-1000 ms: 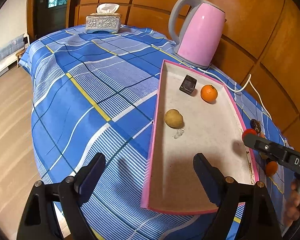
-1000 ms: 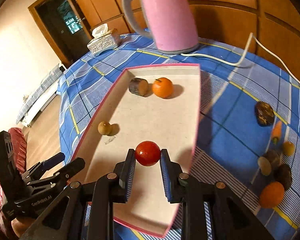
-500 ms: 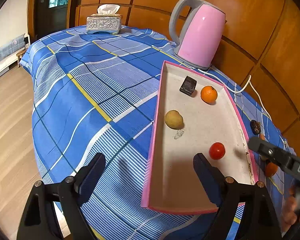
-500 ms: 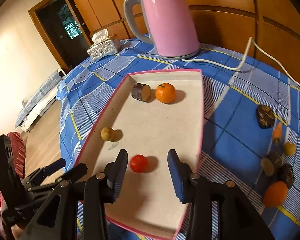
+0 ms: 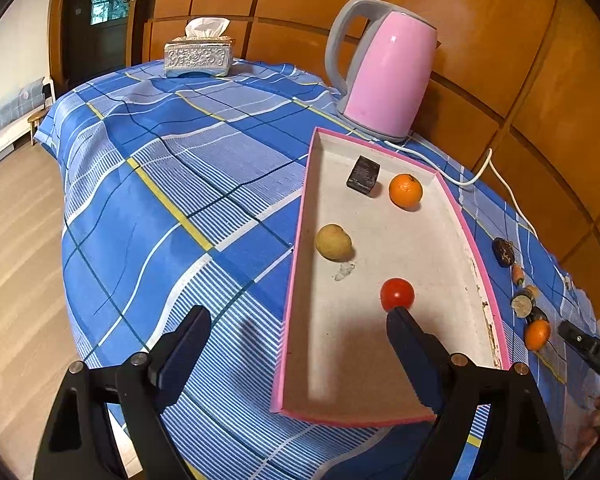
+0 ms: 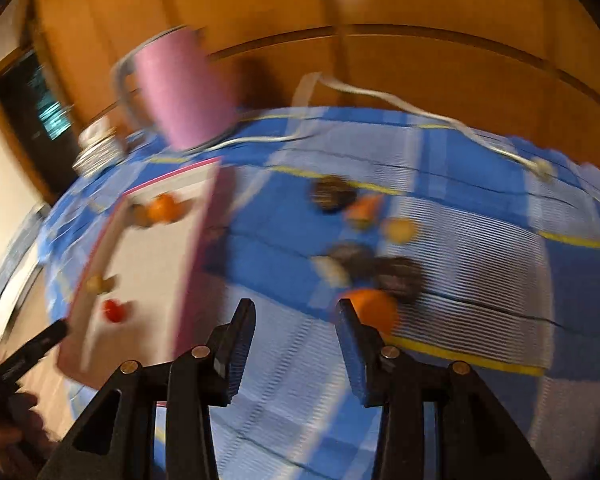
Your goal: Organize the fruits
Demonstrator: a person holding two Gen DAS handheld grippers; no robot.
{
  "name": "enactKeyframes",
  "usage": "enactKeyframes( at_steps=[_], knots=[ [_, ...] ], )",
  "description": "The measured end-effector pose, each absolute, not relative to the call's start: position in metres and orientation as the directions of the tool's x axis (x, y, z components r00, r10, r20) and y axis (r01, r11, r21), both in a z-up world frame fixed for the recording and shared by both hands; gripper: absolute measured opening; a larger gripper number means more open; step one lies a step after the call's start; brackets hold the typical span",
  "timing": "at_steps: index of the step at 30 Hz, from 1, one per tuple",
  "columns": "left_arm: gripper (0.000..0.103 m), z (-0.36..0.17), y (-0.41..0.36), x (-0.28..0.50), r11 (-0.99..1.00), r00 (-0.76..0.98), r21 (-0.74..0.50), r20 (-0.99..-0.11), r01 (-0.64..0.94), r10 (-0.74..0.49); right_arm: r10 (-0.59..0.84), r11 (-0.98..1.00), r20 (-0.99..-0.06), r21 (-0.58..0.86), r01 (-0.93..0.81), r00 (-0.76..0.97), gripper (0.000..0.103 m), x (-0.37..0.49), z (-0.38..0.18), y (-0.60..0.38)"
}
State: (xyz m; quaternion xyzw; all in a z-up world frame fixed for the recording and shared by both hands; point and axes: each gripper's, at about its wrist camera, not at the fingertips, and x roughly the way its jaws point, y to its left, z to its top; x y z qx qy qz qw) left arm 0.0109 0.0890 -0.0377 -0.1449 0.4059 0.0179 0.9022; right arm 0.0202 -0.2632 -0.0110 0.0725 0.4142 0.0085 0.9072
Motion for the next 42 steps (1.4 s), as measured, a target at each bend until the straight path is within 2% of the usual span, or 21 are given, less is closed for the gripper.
enactKeyframes(
  at_steps=[4,10,17,20,25,35,42],
  knots=[
    [0.090,-0.035,0.086,0.011,0.961,0.679,-0.243,-0.728,-0.134,-0.089,-0.079,0.968,-0.749,0.099,0.229,0.658,0.042,0.006,-0.014,-0.311],
    [0.090,-0.026,0.082,0.013,0.966,0.693,-0.237,-0.714,-0.109,-0.097,-0.307,0.849,-0.765,0.049,0.526,0.566,0.042,-0.025,-0.029,-0.390],
    [0.090,-0.005,0.066,0.021,0.976,0.718,-0.213,-0.685,-0.033,-0.125,-0.493,0.674,-0.753,-0.015,0.738,0.435,0.042,-0.055,-0.048,-0.442],
    [0.090,0.006,0.052,0.026,0.979,0.726,-0.203,-0.670,0.023,-0.156,-0.502,0.651,-0.753,-0.007,0.759,0.425,0.044,-0.059,-0.055,-0.447],
    [0.090,0.021,0.017,0.044,0.974,0.714,-0.177,-0.664,0.141,-0.224,-0.529,0.664,-0.721,-0.024,0.747,0.447,0.054,-0.058,-0.061,-0.438],
    [0.090,0.023,-0.060,0.105,0.927,0.588,-0.225,-0.722,0.299,-0.365,-0.526,0.680,-0.713,-0.024,0.733,0.463,0.064,-0.055,-0.065,-0.438],
    [0.084,0.008,-0.111,0.146,0.912,0.511,-0.217,-0.772,0.348,-0.378,-0.523,0.684,-0.712,-0.024,0.729,0.468,0.068,-0.054,-0.066,-0.438]
  ],
)
